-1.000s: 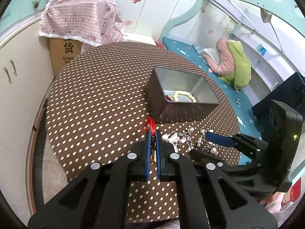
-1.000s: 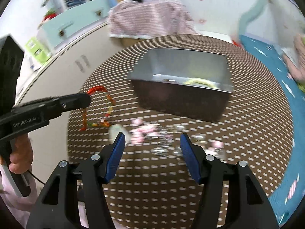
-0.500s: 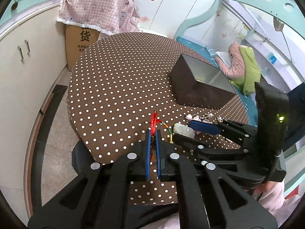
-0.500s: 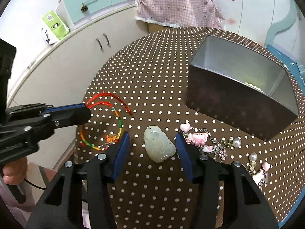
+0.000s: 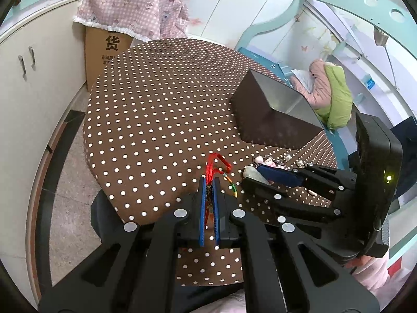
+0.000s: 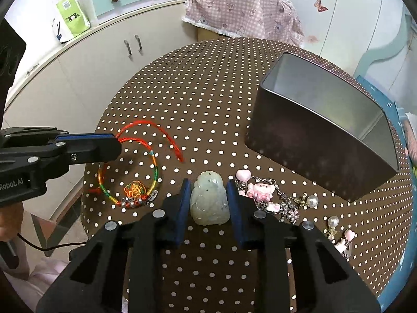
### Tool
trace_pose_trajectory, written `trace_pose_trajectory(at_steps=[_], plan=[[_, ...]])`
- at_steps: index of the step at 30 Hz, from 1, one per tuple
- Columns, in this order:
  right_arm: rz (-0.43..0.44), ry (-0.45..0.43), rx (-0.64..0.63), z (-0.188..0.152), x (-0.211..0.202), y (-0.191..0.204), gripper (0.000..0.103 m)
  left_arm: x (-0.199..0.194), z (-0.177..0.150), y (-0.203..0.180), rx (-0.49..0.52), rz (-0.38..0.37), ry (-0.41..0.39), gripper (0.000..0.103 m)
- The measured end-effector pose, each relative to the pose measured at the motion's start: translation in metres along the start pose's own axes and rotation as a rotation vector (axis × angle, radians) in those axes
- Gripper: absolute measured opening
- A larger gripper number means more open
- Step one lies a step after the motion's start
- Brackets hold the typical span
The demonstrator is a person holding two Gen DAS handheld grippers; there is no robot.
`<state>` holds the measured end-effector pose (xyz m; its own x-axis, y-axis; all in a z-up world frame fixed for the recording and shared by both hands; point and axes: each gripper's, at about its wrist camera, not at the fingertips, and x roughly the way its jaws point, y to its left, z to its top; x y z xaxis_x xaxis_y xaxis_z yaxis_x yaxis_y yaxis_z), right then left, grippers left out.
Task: Organize jewelry
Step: 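Carry the jade pendant in the right gripper while the left carries the cord bracelet into the tin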
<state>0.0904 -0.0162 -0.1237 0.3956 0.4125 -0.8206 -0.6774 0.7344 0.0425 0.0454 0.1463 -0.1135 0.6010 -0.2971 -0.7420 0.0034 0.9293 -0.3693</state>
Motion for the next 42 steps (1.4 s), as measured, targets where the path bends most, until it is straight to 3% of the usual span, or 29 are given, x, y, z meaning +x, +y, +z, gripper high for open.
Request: trace_pose_trajectory(at_steps=[13, 27, 32, 42], plan=[[-0.01, -0.078, 0.067, 0.008, -0.034, -0.021, 0.027, -0.004, 0.028, -0.033, 0.081, -0.038, -0.041, 0.005], [-0.065, -0.226, 0.159, 0.03, -0.08, -0.071, 0.027, -0.01, 0.092, -0.104, 0.25, -0.116, -0.155, 0.005], [-0.089, -0.235, 0.179, 0.038, -0.078, -0.088, 0.027, 0.011, 0.111, -0.118, 0.262, -0.123, -0.138, 0.005], [-0.08, -0.157, 0.247, 0.04, -0.044, -0.12, 0.027, 0.078, 0.124, -0.121, 0.249, -0.084, -0.024, 0.006]])
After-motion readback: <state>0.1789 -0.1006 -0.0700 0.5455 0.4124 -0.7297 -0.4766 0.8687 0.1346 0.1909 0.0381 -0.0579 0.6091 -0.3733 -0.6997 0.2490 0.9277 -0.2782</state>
